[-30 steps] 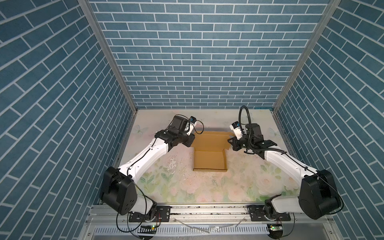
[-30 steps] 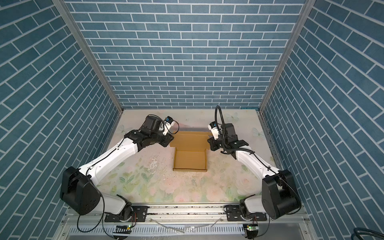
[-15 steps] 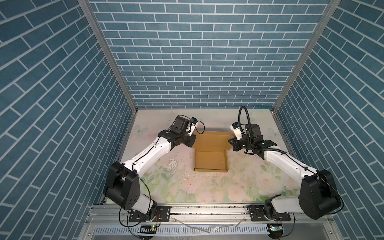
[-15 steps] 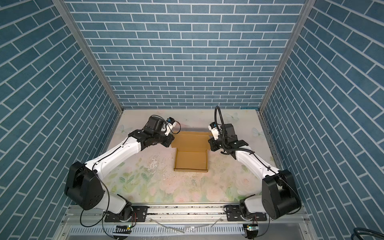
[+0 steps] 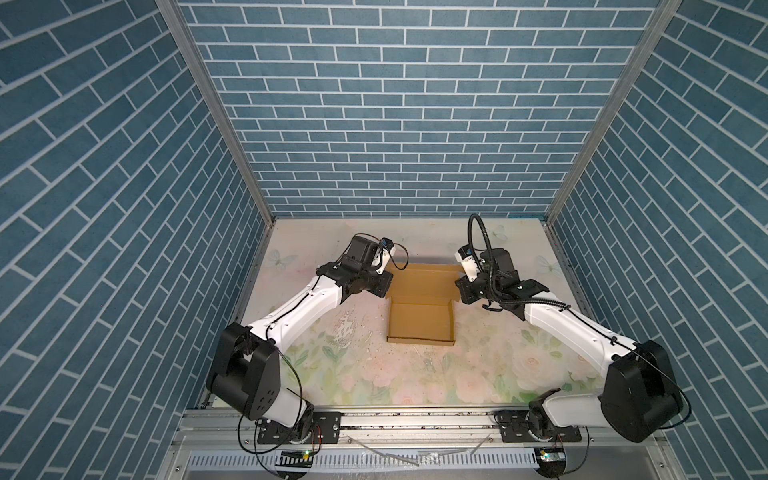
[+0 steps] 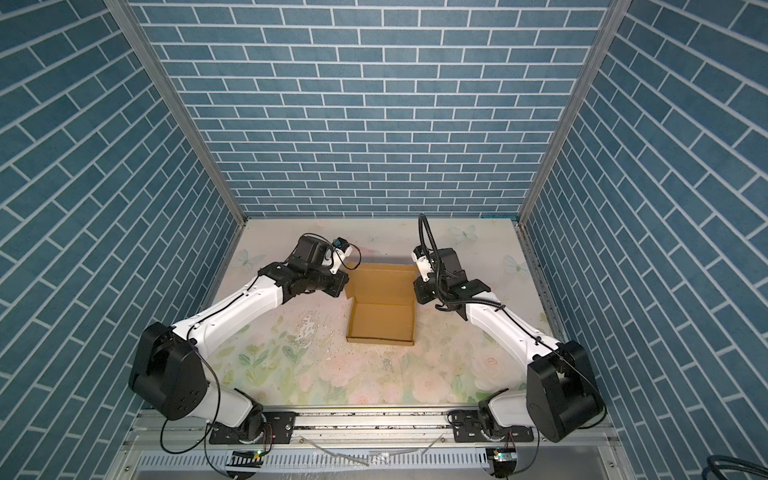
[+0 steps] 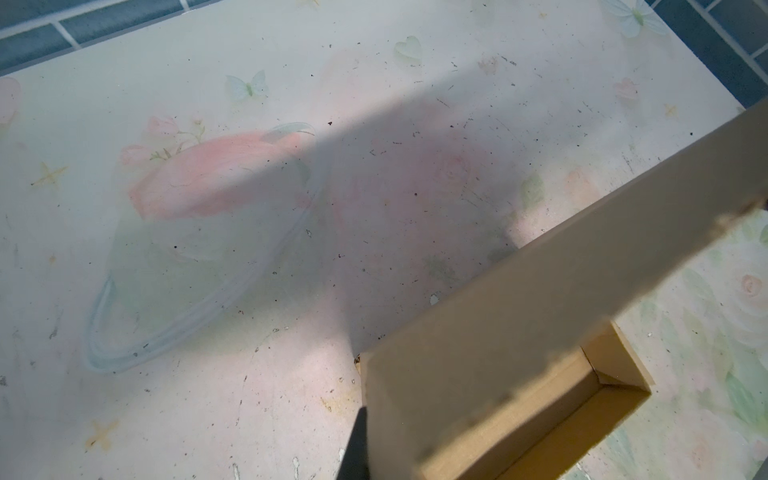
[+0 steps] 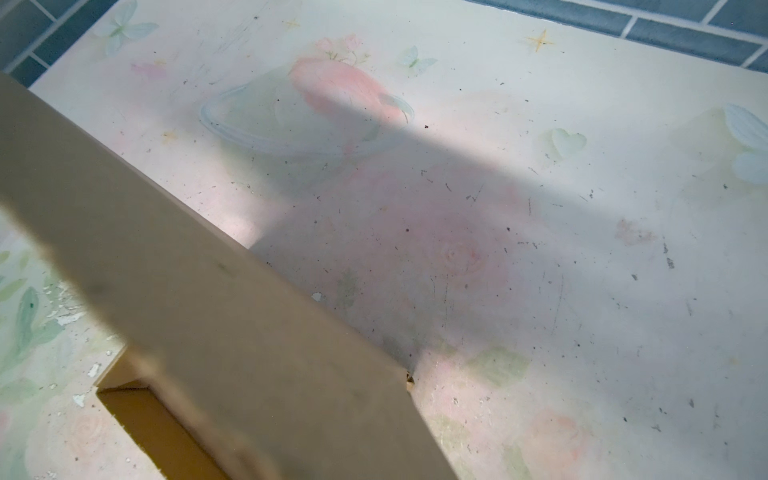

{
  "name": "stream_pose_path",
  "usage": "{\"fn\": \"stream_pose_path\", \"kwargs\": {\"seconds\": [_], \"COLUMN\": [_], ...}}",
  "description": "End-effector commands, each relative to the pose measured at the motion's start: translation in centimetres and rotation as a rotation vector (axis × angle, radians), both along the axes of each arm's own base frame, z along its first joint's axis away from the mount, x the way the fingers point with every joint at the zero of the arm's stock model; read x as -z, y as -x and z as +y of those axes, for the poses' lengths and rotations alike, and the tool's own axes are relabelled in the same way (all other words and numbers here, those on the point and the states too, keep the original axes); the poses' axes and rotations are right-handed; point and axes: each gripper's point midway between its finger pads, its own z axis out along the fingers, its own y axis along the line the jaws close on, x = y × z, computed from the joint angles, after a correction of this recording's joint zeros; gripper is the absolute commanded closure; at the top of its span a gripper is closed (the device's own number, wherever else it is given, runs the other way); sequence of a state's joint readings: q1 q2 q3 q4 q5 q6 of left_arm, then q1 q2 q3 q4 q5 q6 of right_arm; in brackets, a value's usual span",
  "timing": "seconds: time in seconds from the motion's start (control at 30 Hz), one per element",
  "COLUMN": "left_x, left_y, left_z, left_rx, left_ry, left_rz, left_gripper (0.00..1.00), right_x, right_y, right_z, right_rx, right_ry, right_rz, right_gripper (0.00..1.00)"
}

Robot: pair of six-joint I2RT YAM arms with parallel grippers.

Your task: Fold the paper box

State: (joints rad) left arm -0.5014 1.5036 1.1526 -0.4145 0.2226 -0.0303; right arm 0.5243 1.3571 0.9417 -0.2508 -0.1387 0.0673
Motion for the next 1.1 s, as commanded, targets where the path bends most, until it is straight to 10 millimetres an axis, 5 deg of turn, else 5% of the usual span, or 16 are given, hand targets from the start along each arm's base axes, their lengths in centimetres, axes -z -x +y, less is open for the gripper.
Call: {"fn": "stream_pose_path", "kwargs": {"seconds": [0.0,0.23,1.07], "left_x": [-0.2,-0.2,-0.2], "left_y": [0.1,0.3,0.8], "left_z": [0.3,1.1,1.4], "left_rx": [-0.027,-0.083,-0.183], "left_ry": [0.017,0.021,0.067], "left_rz": [0.001,-0.003,0.007], "left_gripper": [0.92,0.93,0.96], "right_x": [-2.7,-2.2,-1.1], "right_y": [-0.2,0.0,0.9], "right_z": [0.5,0.6,1.1], "right_rx": [0.029,0.069,0.200], "right_ry": [-0.020,0.024,0.079], "right_rz": [-0.040,-0.018,0.083], "right_gripper": [0.91,0.84,0.86]}}
